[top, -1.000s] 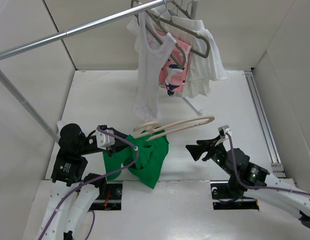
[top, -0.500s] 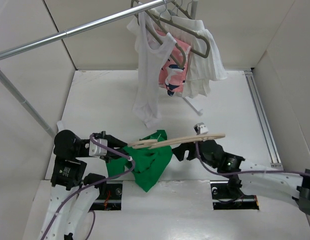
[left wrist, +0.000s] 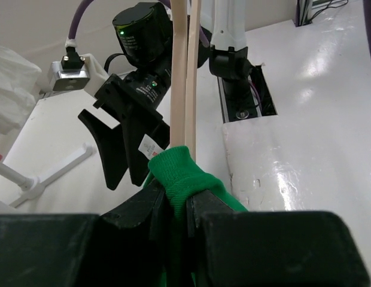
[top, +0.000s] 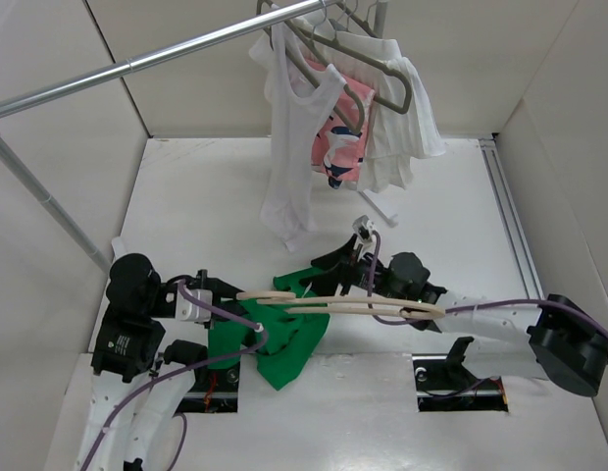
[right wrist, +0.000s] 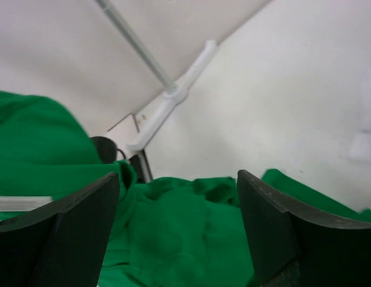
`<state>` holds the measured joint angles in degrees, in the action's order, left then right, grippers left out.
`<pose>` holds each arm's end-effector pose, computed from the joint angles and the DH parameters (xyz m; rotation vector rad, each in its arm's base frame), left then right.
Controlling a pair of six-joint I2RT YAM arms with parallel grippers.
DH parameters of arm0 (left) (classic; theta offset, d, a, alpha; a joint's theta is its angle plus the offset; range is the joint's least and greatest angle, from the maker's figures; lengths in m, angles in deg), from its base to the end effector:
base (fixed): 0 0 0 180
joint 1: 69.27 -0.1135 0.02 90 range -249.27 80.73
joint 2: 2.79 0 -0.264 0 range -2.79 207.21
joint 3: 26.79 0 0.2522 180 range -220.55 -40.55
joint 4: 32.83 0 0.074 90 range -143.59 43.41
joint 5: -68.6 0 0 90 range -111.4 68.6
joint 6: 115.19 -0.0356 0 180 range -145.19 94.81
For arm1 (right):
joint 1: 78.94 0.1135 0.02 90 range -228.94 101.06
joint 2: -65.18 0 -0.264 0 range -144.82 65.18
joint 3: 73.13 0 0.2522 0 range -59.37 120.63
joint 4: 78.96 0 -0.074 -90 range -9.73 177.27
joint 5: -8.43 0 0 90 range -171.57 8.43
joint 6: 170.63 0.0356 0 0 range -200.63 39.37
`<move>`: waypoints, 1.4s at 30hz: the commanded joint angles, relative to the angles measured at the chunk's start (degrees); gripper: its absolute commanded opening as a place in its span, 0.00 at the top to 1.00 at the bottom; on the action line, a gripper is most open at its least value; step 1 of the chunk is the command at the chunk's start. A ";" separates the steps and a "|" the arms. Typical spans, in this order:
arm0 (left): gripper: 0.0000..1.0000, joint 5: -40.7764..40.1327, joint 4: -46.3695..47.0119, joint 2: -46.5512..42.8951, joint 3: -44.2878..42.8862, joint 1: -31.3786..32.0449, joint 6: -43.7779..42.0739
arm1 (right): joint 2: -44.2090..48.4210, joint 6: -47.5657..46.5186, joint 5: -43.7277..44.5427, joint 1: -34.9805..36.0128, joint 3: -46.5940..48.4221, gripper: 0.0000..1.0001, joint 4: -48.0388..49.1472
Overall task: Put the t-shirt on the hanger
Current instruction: Place tshirt on hanger
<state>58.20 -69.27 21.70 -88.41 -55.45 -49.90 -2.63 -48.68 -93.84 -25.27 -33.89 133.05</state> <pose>0.0511 -0.0486 0.3761 1.4172 0.8380 -0.9231 0.1422 0.2062 0.2439 -0.4995 1.5966 1.3305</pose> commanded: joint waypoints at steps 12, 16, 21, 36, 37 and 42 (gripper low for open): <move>1.00 -4.88 4.83 -0.58 -0.40 0.33 0.18 | 3.91 0.93 -8.92 1.61 -3.67 0.18 7.92; 1.00 -4.36 9.91 -0.58 0.83 0.33 5.62 | 5.15 0.06 -12.85 1.61 -2.46 0.18 6.61; 1.00 -4.36 23.08 -1.11 3.12 0.33 15.82 | 4.62 -2.84 -14.27 1.61 1.24 0.15 1.95; 1.00 -3.83 25.05 -2.87 5.49 0.33 20.14 | -17.78 8.22 -15.76 1.61 6.25 0.37 36.82; 1.00 -4.44 24.27 -2.87 6.10 0.33 19.44 | -18.40 9.09 -16.55 1.61 6.25 0.56 37.71; 1.00 -5.06 24.26 -3.40 6.11 0.33 18.91 | -16.66 9.10 -13.75 2.14 0.29 1.00 39.12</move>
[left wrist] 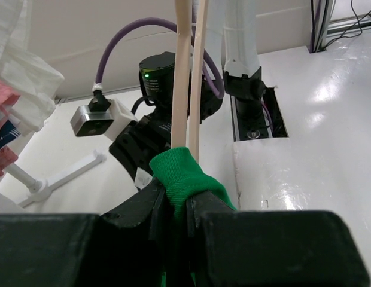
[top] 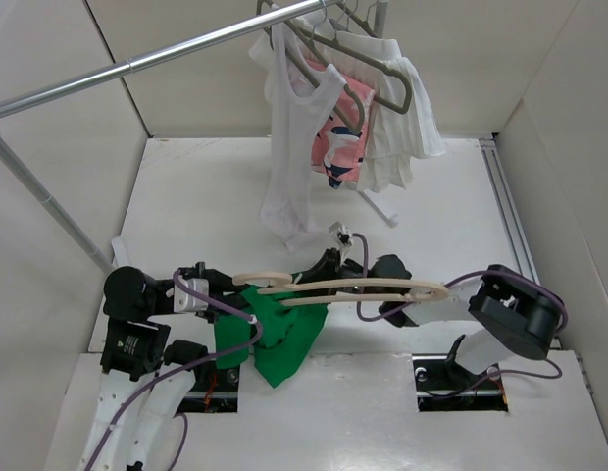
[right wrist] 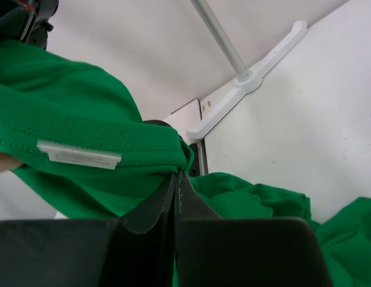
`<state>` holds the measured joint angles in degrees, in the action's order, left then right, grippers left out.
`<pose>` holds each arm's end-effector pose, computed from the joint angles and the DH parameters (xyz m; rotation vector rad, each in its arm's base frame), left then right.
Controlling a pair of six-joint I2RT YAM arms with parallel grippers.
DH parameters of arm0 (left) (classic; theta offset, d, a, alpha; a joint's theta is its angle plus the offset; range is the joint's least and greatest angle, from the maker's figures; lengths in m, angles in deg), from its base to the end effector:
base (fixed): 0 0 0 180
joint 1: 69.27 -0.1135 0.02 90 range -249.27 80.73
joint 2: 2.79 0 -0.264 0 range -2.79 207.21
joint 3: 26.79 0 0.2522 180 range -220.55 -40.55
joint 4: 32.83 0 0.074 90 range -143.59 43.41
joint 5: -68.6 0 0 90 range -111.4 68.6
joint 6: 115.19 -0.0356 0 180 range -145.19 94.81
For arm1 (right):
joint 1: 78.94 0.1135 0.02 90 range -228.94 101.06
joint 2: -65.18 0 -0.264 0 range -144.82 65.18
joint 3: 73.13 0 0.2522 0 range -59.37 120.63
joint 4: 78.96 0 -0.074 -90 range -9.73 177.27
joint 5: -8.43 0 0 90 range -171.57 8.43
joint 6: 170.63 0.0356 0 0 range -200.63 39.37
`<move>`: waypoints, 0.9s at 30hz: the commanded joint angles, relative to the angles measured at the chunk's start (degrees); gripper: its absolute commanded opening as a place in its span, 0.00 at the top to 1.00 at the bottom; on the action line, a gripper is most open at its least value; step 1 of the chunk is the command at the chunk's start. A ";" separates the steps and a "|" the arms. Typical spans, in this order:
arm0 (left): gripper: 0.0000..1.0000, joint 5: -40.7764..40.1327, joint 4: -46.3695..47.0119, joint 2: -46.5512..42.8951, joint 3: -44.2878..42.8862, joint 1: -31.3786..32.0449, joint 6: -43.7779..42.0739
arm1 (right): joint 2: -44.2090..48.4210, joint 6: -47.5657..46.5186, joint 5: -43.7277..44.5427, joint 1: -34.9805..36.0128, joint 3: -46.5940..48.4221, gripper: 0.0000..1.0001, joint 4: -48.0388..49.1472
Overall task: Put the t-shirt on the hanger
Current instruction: Place tshirt on hanger
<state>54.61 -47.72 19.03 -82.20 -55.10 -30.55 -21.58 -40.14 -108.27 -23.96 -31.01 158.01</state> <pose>0.0529 -0.0490 0.3776 1.3178 0.8487 -0.9393 0.1521 0.2449 0.2225 -0.6452 1.4720 1.6632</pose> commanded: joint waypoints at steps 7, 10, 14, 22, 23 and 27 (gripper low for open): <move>1.00 -3.67 -3.95 -0.20 -2.90 -0.02 -5.78 | 23.62 -12.30 10.69 0.83 -3.68 1.00 -29.16; 1.00 -4.29 -5.90 -0.20 -3.43 -0.02 -7.54 | 34.85 -17.81 18.86 1.36 -0.85 1.00 -51.38; 1.00 -5.69 -11.60 0.32 -3.97 -0.02 -11.76 | 48.68 -15.98 27.73 0.74 -3.83 1.00 -62.53; 1.00 -14.56 -27.96 3.22 -6.08 -0.02 -27.50 | 59.86 -16.85 38.02 0.74 1.95 1.00 -84.96; 1.00 -14.57 -27.97 3.22 -6.08 -0.02 -27.51 | 60.39 -16.85 38.73 0.74 2.57 1.00 -87.59; 1.00 -10.01 -21.14 0.95 -3.81 -0.02 -20.94 | 61.89 -16.85 36.81 0.74 -0.13 0.75 -80.02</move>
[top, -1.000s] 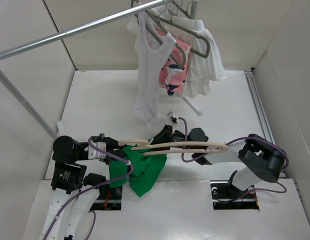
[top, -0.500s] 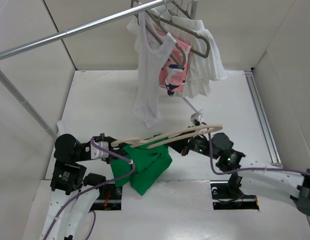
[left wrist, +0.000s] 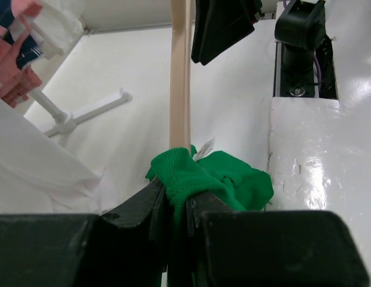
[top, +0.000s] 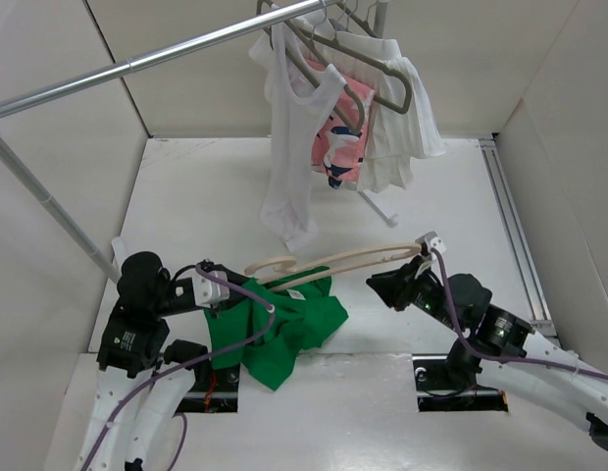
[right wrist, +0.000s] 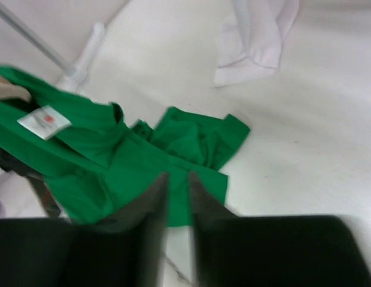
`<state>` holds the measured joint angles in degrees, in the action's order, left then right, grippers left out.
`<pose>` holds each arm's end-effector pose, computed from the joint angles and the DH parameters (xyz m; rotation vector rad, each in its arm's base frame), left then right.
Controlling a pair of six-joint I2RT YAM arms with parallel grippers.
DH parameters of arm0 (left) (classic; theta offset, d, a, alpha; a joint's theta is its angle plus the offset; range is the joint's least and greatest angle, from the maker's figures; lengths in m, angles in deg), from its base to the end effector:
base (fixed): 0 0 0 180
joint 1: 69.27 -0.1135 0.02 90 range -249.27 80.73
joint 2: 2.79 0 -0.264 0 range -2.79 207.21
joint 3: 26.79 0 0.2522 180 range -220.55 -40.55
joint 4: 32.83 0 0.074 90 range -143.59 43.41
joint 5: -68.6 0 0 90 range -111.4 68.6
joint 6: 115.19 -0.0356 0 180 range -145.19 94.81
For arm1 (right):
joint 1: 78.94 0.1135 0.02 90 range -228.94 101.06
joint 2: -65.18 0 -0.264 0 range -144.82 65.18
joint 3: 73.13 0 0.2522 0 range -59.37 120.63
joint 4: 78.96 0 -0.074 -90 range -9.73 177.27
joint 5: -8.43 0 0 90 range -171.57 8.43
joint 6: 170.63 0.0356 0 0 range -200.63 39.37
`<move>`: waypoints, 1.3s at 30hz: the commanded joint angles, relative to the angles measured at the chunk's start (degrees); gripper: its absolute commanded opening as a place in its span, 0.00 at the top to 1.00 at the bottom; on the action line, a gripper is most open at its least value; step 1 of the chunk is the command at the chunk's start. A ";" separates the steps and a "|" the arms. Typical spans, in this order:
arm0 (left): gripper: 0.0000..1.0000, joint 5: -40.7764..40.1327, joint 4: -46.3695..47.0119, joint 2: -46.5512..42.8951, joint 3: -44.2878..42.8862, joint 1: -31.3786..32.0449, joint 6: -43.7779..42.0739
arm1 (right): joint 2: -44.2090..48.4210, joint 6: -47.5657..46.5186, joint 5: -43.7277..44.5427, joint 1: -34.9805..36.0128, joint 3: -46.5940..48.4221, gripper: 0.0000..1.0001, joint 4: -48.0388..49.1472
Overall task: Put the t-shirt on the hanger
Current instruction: Place tshirt on hanger
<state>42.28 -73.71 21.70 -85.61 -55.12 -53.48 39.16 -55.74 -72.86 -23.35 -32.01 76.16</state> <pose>0.0671 -0.0498 0.3549 1.2857 1.0714 -0.7416 0.0801 0.1074 0.2765 -0.3696 1.7881 0.8856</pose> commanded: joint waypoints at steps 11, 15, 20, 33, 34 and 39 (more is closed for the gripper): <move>1.00 -1.36 2.69 2.05 -2.75 0.00 1.32 | 10.38 -13.87 5.07 0.13 9.77 0.19 -14.49; 1.00 -4.17 0.58 3.98 -3.46 0.00 -1.41 | 9.33 -24.92 9.74 0.13 25.09 0.18 -30.09; 1.00 -5.23 -3.03 6.01 -3.98 0.00 -7.64 | -1.09 -42.67 -0.47 0.13 39.50 0.20 -28.63; 1.00 -2.95 -7.34 6.80 -6.45 0.00 -13.10 | -39.53 -64.08 -27.43 0.13 62.64 0.14 -30.02; 1.00 -2.95 -7.34 6.80 -6.45 0.00 -13.10 | -40.94 -64.08 -27.95 0.13 63.43 0.14 -30.63; 1.00 -2.95 -6.81 6.80 -5.92 0.00 -12.58 | -48.14 -65.14 -30.24 0.13 63.27 0.15 -29.93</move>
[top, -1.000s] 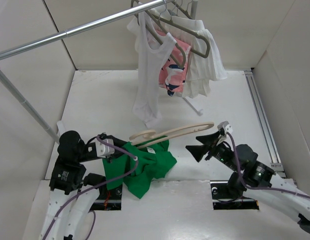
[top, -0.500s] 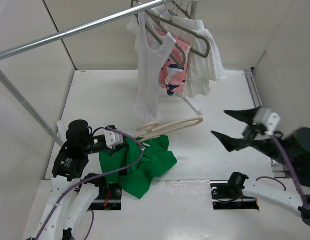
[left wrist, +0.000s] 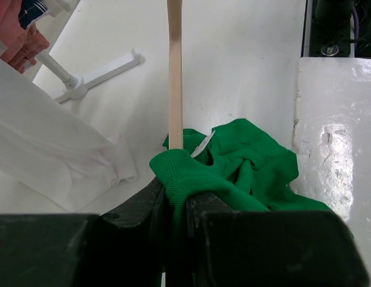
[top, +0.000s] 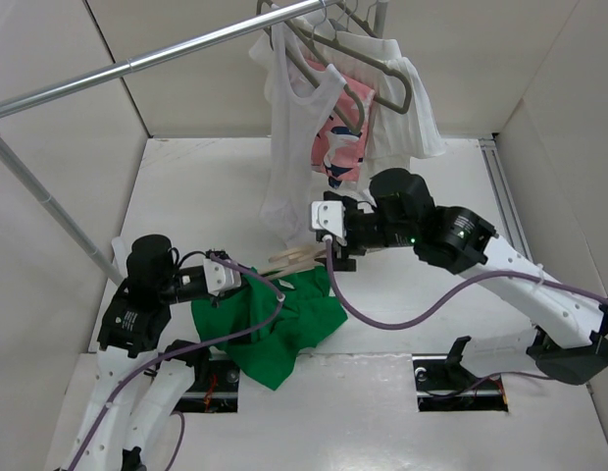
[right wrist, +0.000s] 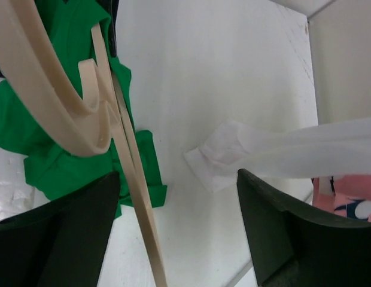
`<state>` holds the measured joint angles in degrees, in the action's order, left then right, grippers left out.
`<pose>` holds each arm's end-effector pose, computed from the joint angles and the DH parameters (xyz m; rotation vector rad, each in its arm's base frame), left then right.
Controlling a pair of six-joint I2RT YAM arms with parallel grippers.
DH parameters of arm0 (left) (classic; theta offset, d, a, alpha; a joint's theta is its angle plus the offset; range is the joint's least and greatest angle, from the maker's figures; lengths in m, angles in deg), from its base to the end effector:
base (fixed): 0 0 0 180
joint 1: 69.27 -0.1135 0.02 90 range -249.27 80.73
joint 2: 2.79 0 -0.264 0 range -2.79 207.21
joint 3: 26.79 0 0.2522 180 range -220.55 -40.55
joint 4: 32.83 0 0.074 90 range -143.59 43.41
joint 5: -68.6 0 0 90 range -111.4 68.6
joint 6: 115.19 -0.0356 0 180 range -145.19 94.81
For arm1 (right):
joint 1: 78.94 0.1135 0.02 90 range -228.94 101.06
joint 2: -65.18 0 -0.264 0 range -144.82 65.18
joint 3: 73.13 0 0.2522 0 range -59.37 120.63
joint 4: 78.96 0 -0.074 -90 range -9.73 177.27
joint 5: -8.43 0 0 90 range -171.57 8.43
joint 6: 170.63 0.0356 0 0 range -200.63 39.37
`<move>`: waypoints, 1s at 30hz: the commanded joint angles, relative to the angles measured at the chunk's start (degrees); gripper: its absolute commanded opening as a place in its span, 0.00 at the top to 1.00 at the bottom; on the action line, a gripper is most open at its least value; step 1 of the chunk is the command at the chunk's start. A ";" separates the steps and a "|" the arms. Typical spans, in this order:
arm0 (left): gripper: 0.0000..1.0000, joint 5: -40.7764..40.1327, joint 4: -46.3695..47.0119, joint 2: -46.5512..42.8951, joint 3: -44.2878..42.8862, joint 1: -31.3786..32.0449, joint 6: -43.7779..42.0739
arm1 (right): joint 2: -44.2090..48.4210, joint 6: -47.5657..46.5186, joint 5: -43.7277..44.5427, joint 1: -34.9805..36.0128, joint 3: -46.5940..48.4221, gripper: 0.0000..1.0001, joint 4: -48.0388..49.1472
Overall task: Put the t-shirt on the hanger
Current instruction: Place tshirt on hanger
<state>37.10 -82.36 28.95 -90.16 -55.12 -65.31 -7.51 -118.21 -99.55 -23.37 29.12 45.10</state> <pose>0.0879 -0.0535 0.3562 1.3451 1.1565 -0.6278 0.1365 0.2186 0.4420 -1.6158 1.2543 0.5155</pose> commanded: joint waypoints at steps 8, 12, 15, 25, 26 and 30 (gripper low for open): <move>1.00 4.69 5.62 -0.46 -1.90 0.00 4.07 | -3.52 -1.44 -1.88 0.15 -3.40 0.47 4.20; 1.00 5.74 7.64 -0.46 -1.90 0.00 5.67 | -2.46 -0.92 -3.82 0.15 -6.30 0.58 7.54; 1.00 6.27 8.17 -0.46 -1.38 0.00 6.28 | -3.16 0.40 -4.35 0.15 -7.01 0.83 9.13; 0.89 5.04 8.79 -1.60 0.39 0.00 6.98 | -3.16 4.62 -6.63 2.96 -8.42 1.00 23.18; 0.89 5.74 8.79 -1.60 0.39 0.00 6.98 | -3.16 5.23 -7.33 2.96 -8.42 1.00 24.06; 0.86 9.69 8.79 -1.08 0.39 0.00 5.58 | -3.69 5.85 -8.82 3.49 -8.42 1.00 27.32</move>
<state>37.15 -76.70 27.75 -89.65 -55.89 -60.43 -10.94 -115.30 -105.21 -21.21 19.33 54.87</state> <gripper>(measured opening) 0.137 0.133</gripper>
